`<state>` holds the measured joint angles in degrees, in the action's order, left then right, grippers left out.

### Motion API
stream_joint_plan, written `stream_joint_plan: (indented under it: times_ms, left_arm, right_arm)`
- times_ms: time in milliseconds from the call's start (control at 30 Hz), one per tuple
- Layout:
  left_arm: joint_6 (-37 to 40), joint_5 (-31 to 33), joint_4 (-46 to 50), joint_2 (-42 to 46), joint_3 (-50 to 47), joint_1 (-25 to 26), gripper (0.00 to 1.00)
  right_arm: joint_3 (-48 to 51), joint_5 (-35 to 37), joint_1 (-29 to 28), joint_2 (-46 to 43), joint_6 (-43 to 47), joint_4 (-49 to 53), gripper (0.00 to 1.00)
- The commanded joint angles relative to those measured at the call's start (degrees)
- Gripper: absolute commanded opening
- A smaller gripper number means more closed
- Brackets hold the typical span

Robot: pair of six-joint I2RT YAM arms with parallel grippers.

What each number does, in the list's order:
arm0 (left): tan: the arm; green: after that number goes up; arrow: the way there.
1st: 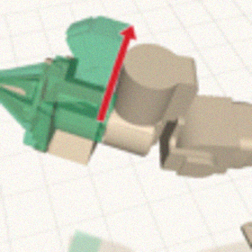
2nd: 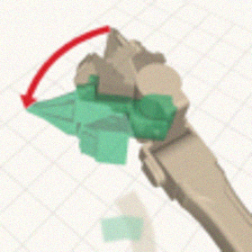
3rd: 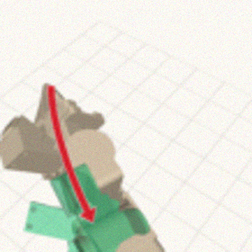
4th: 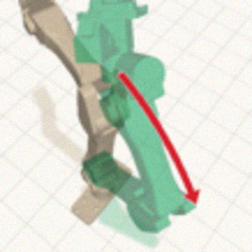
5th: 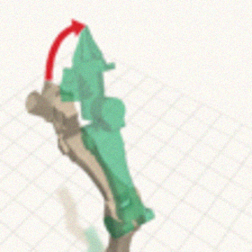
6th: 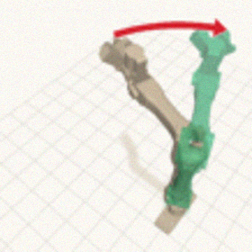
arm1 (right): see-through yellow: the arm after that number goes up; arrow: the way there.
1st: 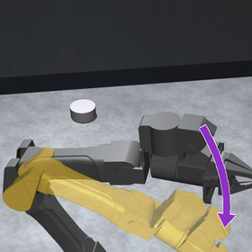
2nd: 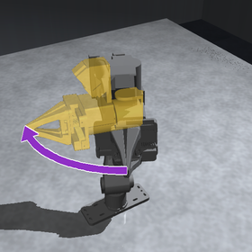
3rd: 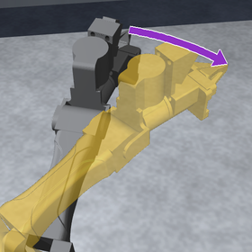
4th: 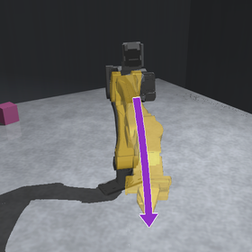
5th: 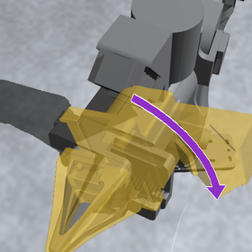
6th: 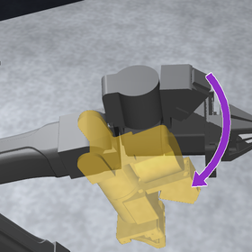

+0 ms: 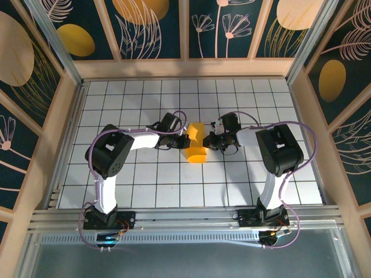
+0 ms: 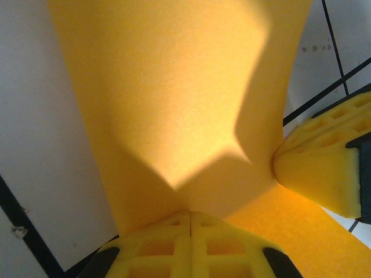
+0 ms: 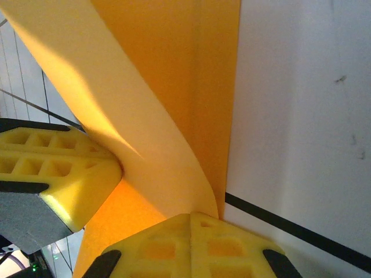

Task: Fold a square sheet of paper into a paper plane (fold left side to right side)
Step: Hold the square sheet of paper at the center of the table.

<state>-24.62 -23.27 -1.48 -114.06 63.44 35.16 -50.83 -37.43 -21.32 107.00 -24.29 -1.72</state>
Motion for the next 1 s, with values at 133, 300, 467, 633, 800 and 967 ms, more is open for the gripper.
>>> stream_joint_plan:
  times_ms: [133,300,467,633,800,967]
  left_arm:
    - [2.1,2.5,3.0,-1.3,-0.9,-0.3,0.00]
    - [2.3,2.7,3.2,-1.5,-1.2,-0.3,0.00]
    - [2.1,2.6,2.9,-1.8,-1.0,-0.3,0.00]
    - [2.3,2.6,2.9,-1.6,-1.0,-0.3,0.00]
    - [2.3,2.2,2.9,-1.5,-1.0,-0.3,0.00]
    - [2.6,2.3,3.1,-1.2,-1.3,-0.3,0.00]
  right_arm:
    - [-0.1,7.0,-1.2,2.1,1.7,4.4,0.00]
    - [-1.0,4.3,-1.3,-4.1,-0.7,0.6,0.00]
    - [-3.7,1.1,-2.1,-6.4,-1.1,-0.7,0.00]
    - [-6.5,0.9,-3.9,-3.0,-1.2,-1.2,0.00]
    - [-9.2,0.9,-5.4,1.0,-2.1,-2.4,0.00]
    - [-10.4,2.0,-5.5,3.8,-2.5,-2.8,0.00]
